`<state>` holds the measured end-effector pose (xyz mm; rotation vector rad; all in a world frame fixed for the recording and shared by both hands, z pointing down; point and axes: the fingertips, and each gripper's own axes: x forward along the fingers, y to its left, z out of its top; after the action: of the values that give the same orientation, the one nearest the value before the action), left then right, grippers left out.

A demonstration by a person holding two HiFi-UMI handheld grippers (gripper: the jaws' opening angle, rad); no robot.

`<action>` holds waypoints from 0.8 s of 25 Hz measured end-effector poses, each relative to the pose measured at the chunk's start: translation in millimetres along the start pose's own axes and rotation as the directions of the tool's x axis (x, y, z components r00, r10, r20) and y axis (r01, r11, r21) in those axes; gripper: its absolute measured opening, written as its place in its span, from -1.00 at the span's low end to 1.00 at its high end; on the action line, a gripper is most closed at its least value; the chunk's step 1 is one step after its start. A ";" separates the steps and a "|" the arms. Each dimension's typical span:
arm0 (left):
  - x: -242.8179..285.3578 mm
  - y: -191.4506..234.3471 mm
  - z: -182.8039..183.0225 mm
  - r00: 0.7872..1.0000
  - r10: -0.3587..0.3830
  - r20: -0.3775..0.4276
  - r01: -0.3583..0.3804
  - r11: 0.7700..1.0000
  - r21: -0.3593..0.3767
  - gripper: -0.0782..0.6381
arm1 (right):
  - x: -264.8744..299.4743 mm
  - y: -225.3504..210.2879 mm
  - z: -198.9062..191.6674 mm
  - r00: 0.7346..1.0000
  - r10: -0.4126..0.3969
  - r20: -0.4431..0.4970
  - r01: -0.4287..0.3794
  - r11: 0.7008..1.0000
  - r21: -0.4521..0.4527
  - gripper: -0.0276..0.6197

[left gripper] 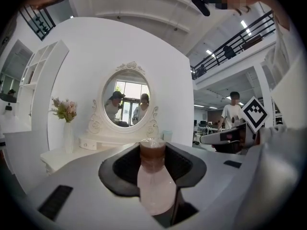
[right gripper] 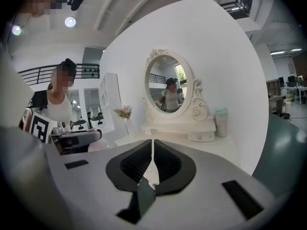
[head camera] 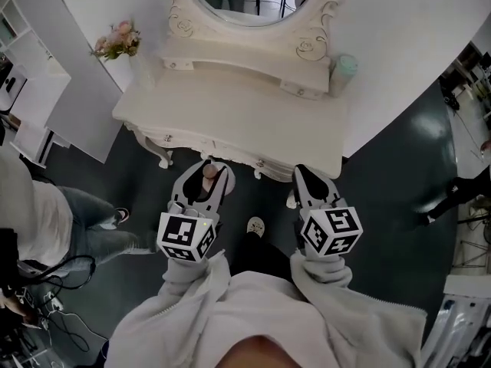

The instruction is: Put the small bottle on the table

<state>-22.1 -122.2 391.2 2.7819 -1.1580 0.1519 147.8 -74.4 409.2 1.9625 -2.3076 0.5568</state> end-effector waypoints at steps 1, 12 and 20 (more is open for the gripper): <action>7.6 0.7 0.8 1.000 -0.001 -0.002 0.001 1.000 0.000 -0.35 | 4.4 -5.6 1.6 1.000 -0.001 -0.002 0.001 1.000 0.003 -0.80; 81.6 13.0 5.0 1.000 -0.006 -0.011 0.006 1.000 0.006 -0.35 | 51.6 -59.8 15.9 1.000 -0.017 -0.008 0.017 1.000 0.022 -0.80; 119.0 18.7 9.0 1.000 0.000 -0.008 0.000 1.000 0.013 -0.35 | 81.7 -87.0 27.6 1.000 -0.007 -0.002 0.007 1.000 0.030 -0.80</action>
<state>48.5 -219.9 400.4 2.7895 -1.1599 0.1706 221.6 -170.7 426.2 1.9815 -2.3038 0.5954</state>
